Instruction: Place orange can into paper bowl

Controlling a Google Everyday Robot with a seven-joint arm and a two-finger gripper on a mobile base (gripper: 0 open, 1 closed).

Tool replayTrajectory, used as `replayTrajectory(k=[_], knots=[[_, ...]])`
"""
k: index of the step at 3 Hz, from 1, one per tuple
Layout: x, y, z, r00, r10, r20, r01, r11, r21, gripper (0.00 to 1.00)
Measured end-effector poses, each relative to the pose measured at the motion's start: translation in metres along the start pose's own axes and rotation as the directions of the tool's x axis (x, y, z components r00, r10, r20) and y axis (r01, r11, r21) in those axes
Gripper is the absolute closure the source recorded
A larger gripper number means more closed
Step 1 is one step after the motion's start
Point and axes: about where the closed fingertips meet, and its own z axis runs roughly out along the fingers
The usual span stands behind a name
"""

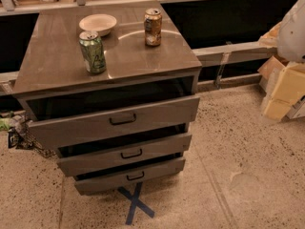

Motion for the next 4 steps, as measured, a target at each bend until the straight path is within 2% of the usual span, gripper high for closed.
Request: replayTrajectory(k=[1, 2, 3, 4], knots=[[0.0, 0.0, 0.0, 1.0, 0.0, 0.0, 0.0, 1.0, 0.0, 0.0], [-0.009, -0.017, 0.007, 0.995, 0.035, 0.094, -0.038, 0.999, 0.026, 0.0], [-0.031, -0.06, 0.019, 0.948, 0.087, 0.305, -0.111, 0.9917, 0.063, 0.0], [-0.059, -0.097, 0.031, 0.845, 0.124, 0.52, -0.174, 0.9836, 0.047, 0.0]])
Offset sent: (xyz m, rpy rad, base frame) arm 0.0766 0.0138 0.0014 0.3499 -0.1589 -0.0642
